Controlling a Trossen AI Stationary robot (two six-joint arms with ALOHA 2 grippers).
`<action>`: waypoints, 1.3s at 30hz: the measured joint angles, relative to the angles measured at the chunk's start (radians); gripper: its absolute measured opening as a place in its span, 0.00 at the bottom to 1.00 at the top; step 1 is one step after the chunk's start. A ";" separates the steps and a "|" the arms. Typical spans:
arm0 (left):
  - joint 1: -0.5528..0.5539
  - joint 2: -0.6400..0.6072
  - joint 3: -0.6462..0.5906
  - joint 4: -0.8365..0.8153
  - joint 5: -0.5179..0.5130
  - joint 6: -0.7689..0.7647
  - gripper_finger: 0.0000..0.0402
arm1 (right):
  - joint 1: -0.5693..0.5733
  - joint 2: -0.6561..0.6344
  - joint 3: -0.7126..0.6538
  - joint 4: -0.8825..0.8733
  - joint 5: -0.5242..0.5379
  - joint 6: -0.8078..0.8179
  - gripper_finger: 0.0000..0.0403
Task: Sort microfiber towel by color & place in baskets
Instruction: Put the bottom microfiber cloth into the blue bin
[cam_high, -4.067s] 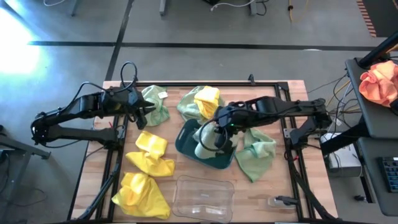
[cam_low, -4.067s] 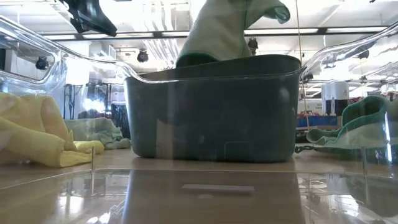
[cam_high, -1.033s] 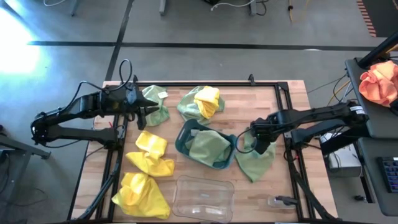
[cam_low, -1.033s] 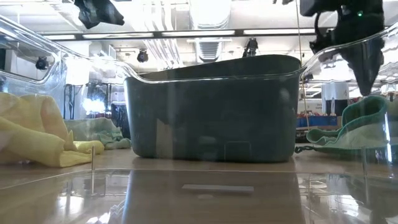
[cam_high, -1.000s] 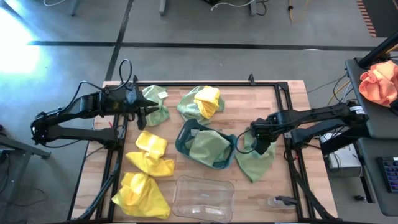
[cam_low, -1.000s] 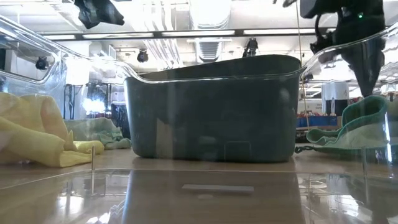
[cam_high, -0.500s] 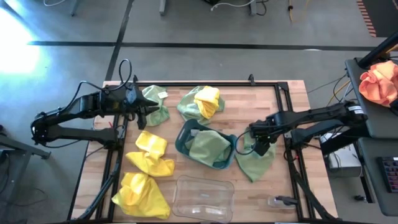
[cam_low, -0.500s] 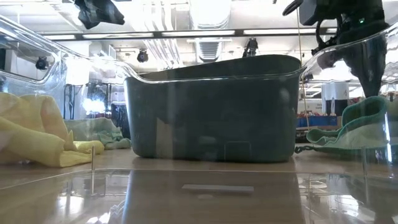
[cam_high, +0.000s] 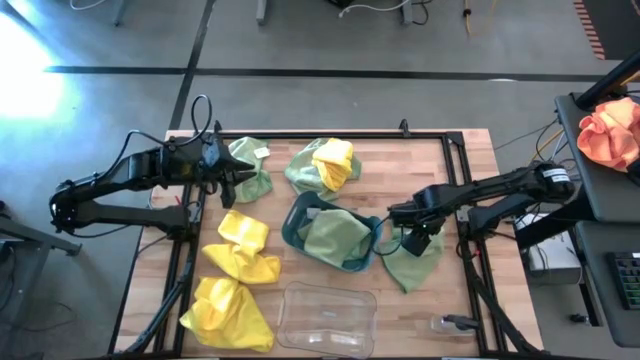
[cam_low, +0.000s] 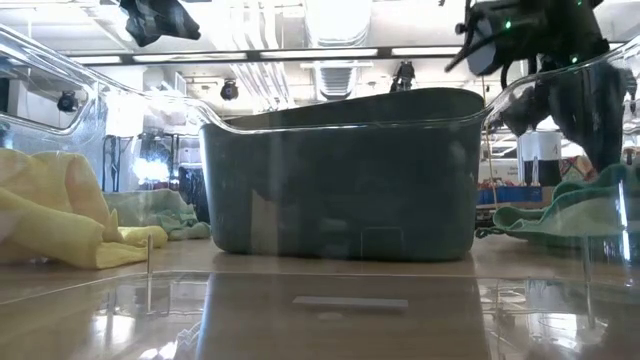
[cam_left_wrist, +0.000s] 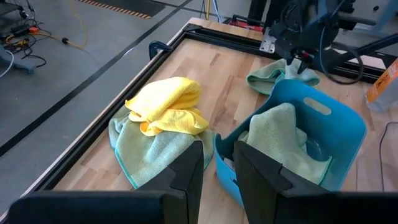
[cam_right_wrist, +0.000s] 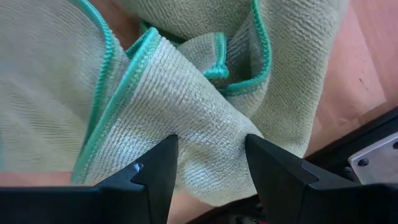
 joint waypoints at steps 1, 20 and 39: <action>0.000 0.000 0.000 0.000 0.000 0.000 0.19 | 0.000 0.013 0.000 0.001 0.000 -0.009 0.46; 0.000 0.000 0.000 -0.002 0.000 0.000 0.19 | 0.000 0.171 0.000 0.070 0.000 -0.114 0.38; 0.000 0.000 0.000 -0.007 0.001 0.001 0.19 | 0.000 0.131 0.001 0.060 -0.026 -0.076 0.02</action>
